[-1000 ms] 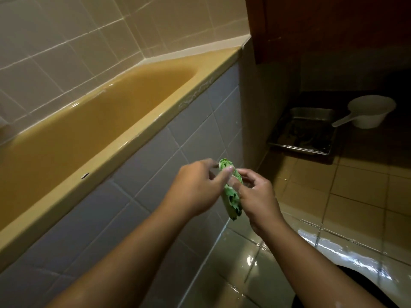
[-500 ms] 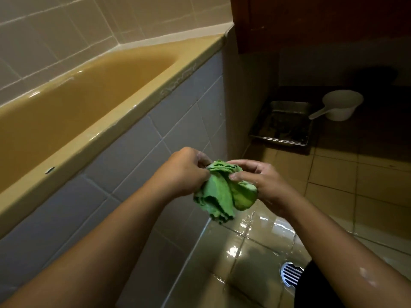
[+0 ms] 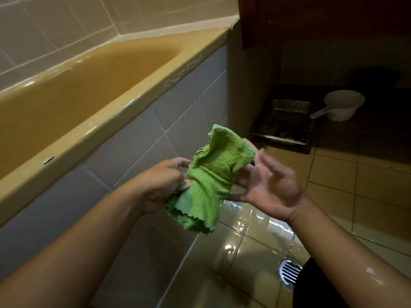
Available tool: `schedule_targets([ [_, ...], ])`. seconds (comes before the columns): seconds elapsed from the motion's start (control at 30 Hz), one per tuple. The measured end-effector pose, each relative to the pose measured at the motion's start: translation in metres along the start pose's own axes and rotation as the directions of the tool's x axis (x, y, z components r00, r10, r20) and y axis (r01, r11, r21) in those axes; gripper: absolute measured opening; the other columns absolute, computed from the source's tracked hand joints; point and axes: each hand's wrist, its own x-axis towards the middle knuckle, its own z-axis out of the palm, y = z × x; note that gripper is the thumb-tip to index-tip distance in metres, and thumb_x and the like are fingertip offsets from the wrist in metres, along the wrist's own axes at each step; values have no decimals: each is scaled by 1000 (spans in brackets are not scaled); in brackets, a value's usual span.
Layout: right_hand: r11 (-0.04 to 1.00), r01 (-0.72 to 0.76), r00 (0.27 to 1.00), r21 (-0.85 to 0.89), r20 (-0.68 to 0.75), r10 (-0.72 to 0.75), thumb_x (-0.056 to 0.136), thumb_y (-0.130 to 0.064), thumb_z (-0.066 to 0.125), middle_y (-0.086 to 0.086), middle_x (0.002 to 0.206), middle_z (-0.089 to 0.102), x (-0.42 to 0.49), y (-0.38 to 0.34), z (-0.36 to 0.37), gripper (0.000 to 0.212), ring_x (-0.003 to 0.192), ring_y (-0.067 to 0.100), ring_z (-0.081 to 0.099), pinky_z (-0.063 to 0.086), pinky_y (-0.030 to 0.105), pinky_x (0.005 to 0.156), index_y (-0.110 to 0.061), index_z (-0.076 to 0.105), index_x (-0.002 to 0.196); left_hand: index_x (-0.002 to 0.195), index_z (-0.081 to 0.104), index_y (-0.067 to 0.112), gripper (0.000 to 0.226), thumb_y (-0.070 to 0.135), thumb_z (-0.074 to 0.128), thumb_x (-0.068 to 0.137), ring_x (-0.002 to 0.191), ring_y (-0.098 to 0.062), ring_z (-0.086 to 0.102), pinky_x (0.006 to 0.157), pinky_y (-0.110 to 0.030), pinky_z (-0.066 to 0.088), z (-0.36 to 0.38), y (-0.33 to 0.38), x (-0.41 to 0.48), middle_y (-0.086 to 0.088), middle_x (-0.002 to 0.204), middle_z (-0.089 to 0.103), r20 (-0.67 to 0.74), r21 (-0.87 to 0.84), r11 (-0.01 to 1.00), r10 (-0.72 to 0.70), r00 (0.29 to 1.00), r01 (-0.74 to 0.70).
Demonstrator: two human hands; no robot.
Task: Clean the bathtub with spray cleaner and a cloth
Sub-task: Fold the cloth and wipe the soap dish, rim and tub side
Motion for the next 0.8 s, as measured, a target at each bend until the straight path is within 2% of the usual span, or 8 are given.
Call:
schedule_targets([
  [0.13, 977, 67, 959, -202, -256, -118, 90, 8, 66, -3, 132, 69, 8, 12, 16, 108, 125, 31, 66, 50, 66, 102, -60, 15, 157, 131, 55, 18, 46, -13, 47, 99, 70, -20, 64, 65, -29, 54, 5, -10, 2, -8, 77, 64, -26, -2, 1000, -22, 999, 22],
  [0.3, 977, 104, 842, -187, -507, -187, 100, -9, 64, 8, 125, 72, 25, 18, 25, 85, 104, 21, 76, 63, 37, 78, -44, 17, 162, 132, 52, 27, 54, -15, 49, 98, 64, -15, 63, 65, -32, 52, 13, -8, 2, 1, 69, 59, 0, -64, 997, 38, 999, -38],
  [0.37, 966, 38, 853, -257, -495, -165, 102, -15, 63, 5, 123, 73, 25, 17, 25, 80, 105, 21, 76, 62, 41, 82, -45, 19, 162, 134, 50, 32, 59, -15, 48, 98, 58, -13, 56, 55, -28, 47, 17, -8, 1, -2, 72, 54, -35, -37, 995, 86, 996, -88],
  [0.47, 898, -73, 934, -434, -347, -91, 93, 3, 69, 5, 138, 63, 19, 21, 24, 105, 116, 25, 71, 61, 46, 90, -52, 10, 161, 136, 51, 33, 59, -13, 47, 100, 65, -17, 59, 63, -34, 49, 20, -9, 0, -6, 84, 58, -1, -14, 995, 100, 995, -100],
  [0.57, 716, -100, 941, -691, -299, -157, 90, 8, 71, -17, 130, 56, 19, 23, 22, 102, 115, 19, 69, 60, 45, 96, -52, 23, 157, 144, 46, 27, 54, -1, 60, 100, 98, -18, 72, 89, -39, 60, 16, -14, 1, -8, 119, 66, 120, 58, 994, 85, 989, -92],
  [0.63, 483, -133, 932, -866, -275, -236, 90, -7, 76, -25, 131, 51, 21, 22, 20, 88, 119, 18, 64, 57, 49, 99, -55, 32, 150, 151, 40, 29, 69, 15, 74, 93, 113, -18, 70, 100, -45, 58, 12, -20, 7, -4, 130, 65, 139, 299, 939, 132, 981, -169],
  [0.7, 290, -152, 925, -945, -239, -294, 89, -17, 79, -13, 132, 57, 25, 20, 18, 73, 115, 15, 63, 57, 47, 98, -48, 41, 143, 152, 41, 31, 77, 28, 79, 86, 112, -12, 69, 102, -42, 56, 13, -22, 12, 3, 126, 68, 108, 561, 794, 212, 971, -236],
  [0.8, 178, -95, 904, -980, -159, -398, 88, -17, 80, -7, 113, 68, 29, 19, 14, 52, 101, 10, 65, 55, 36, 92, -35, 58, 132, 138, 58, 30, 51, 30, 77, 91, 103, -11, 67, 90, -27, 52, 19, -21, 16, 7, 110, 72, 18, 738, 643, 284, 959, -204],
])
